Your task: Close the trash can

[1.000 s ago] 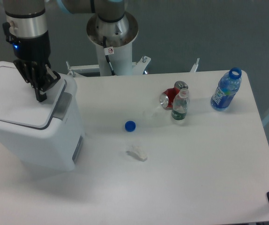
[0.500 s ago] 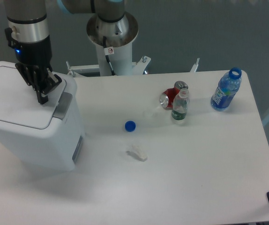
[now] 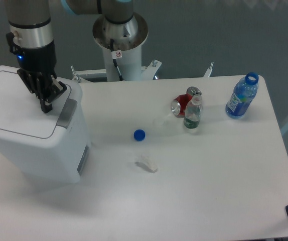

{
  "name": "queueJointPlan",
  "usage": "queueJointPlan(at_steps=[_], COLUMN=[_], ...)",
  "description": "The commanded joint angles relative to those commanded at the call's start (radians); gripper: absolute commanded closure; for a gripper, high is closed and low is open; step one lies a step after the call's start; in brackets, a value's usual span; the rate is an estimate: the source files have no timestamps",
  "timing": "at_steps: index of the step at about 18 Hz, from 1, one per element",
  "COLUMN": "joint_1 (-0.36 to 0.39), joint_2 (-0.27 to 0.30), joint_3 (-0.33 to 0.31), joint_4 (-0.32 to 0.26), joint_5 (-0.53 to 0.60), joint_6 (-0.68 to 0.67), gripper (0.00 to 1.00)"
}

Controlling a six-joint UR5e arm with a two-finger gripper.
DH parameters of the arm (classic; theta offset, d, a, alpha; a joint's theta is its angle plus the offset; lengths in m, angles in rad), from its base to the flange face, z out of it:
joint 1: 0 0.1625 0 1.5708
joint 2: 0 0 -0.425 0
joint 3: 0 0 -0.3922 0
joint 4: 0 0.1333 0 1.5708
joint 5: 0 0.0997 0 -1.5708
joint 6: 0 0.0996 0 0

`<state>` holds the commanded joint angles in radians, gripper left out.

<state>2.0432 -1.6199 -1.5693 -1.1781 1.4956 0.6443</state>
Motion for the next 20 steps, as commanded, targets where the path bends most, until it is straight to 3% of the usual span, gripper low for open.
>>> queueJointPlan(at_steps=[3, 5, 6, 8, 9, 11, 12, 14, 20], joint_1=[0.02, 0.073, 0.102, 0.156, 0.182, 0.248, 0.291, 0.362, 0.508], joint_2=[0.003, 0.011, 0.014, 0.017, 0.017, 0.012, 0.009, -0.008, -0.179], joint_3=[0.014, 0.021, 0.026, 0.032, 0.031, 0.028, 0.028, 0.026, 0.032], joint_4=[0.008, 0.008, 0.008, 0.008, 0.009, 0.009, 0.011, 0.024, 0.139], joint_5=[-0.024, -0.092, -0.13, -0.185, -0.19, -0.19, -0.192, -0.19, -0.184], joint_6=[0.012, 0.052, 0.058, 0.06, 0.064, 0.089, 0.104, 0.129, 0.28], gripper=[1.0, 0.78, 0.72, 0.48, 0.38, 0.08, 0.0, 0.0, 0.0])
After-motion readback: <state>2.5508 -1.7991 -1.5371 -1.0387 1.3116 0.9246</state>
